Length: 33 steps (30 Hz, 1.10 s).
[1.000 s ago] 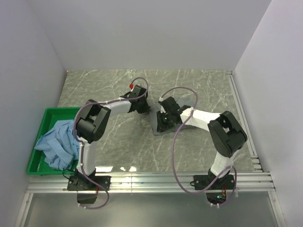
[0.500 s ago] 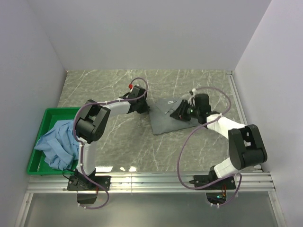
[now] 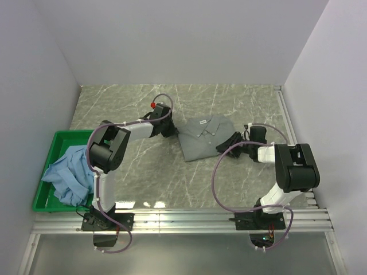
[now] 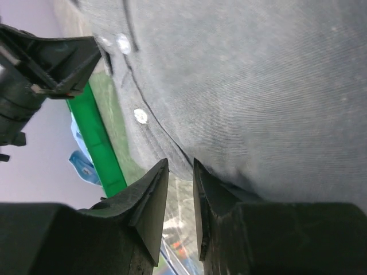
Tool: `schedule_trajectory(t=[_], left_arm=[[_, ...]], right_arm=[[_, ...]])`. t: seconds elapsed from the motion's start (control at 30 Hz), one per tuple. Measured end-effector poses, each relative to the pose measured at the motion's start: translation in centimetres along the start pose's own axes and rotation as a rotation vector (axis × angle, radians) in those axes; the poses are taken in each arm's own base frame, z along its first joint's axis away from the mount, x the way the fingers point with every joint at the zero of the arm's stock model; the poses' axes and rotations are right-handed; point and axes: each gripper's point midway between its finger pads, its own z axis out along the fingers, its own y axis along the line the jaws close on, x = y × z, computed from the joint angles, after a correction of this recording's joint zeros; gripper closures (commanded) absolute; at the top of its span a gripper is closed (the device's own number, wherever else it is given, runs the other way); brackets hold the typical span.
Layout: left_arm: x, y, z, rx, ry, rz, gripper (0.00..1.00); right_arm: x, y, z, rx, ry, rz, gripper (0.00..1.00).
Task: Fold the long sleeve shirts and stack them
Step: Fold the shirt, then neatly place the folded shirt to the corner
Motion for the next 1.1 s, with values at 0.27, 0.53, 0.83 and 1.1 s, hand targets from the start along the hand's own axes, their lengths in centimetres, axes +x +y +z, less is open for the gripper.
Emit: schedule_trajectory(t=[0.27,0.53,0.83,1.1], left_arm=[[-0.4,0.3,0.0,-0.005,-0.006,-0.006,0.99],[-0.5,0.5,-0.1,-0.006,-0.008,-0.005,0.98],[-0.7,1.4,-0.9,-0.034,-0.013,-0.007,0.77],[-0.8,3.6,-4.8,-0.153,-0.026,0.005,0.34]], right_arm=[[-8.4,5.5,-0.9,-0.088,-0.182,-0.091,0.68],[-13.9,2.6,3.4,-0.038,-0.267,0.026,0.68],[-14.7,0.9,3.8,0.052,-0.298,0.077,0.65],[-15.2,9.3,-3.6,0.007,-0.434,-0.136,0.55]])
